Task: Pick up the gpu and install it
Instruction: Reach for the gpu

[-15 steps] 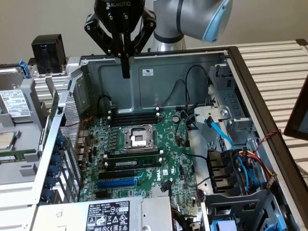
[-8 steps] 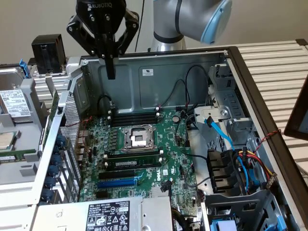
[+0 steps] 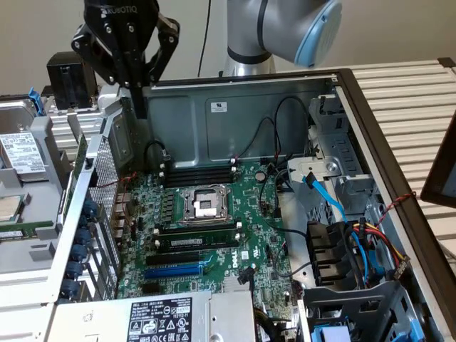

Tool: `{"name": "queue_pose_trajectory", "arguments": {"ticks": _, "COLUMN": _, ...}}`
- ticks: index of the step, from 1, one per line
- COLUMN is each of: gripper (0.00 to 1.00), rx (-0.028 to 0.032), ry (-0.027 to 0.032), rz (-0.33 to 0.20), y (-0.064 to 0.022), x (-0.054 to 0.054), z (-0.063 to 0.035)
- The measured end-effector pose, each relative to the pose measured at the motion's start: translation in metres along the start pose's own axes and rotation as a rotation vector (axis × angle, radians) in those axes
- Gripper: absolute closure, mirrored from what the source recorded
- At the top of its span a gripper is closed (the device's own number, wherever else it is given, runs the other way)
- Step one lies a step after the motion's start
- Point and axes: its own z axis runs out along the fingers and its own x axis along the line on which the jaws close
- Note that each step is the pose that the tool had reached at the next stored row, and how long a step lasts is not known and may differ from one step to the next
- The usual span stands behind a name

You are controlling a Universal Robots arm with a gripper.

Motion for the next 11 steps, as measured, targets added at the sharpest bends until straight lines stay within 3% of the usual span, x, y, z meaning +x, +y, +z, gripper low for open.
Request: {"name": "queue_pose_trajectory", "arguments": {"ticks": 11, "gripper": 0.89, "rx": -0.0138, "ry": 0.0009, "rz": 0.002, "y": -0.0036, "x": 0.049, "z": -0.0009}}
